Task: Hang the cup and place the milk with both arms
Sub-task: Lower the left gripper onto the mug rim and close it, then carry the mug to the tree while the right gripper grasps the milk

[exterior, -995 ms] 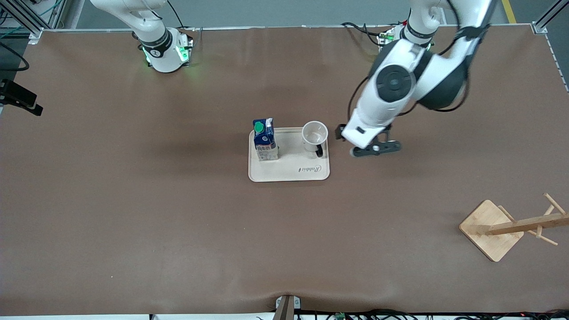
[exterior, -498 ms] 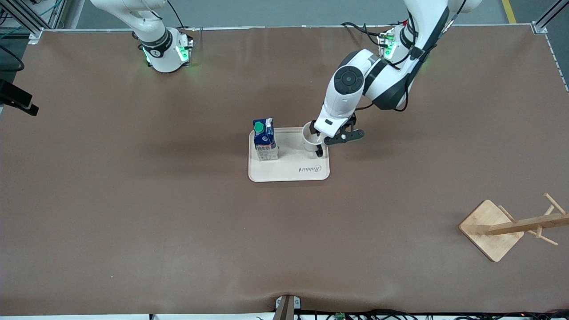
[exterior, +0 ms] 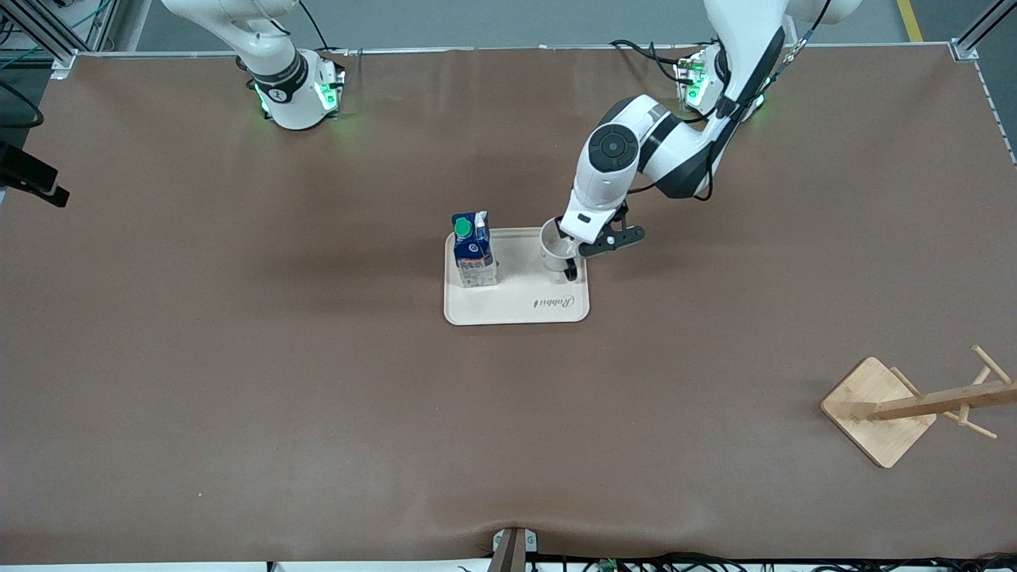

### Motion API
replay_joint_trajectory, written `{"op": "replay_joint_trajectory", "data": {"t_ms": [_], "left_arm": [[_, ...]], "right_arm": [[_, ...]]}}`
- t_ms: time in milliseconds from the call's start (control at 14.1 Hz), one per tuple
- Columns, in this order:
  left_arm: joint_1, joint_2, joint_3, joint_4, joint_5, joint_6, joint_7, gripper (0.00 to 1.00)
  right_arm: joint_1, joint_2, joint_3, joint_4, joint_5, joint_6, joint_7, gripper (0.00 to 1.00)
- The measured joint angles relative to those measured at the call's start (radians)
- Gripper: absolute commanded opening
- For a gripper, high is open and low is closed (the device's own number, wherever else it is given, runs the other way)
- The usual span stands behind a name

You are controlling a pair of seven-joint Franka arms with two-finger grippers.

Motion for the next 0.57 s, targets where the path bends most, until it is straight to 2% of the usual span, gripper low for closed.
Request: {"op": "replay_joint_trajectory", "data": {"t_ms": [71, 284, 569], "left_arm": [[0.000, 0.021, 0.000, 0.002, 0.010, 0.016, -0.007, 0.28], [-0.001, 0.081, 0.001, 0.043, 0.048, 0.043, -0.090, 0.00], [-0.006, 0.104, 0.002, 0.096, 0.067, 0.040, -0.109, 0.00]], "right_arm": [[0.000, 0.000, 0.000, 0.000, 0.000, 0.000, 0.000, 1.00], [0.000, 0.000, 0.000, 0.000, 0.000, 0.000, 0.000, 1.00], [0.000, 0.006, 0.001, 0.000, 0.000, 0.000, -0.001, 1.00]]}}
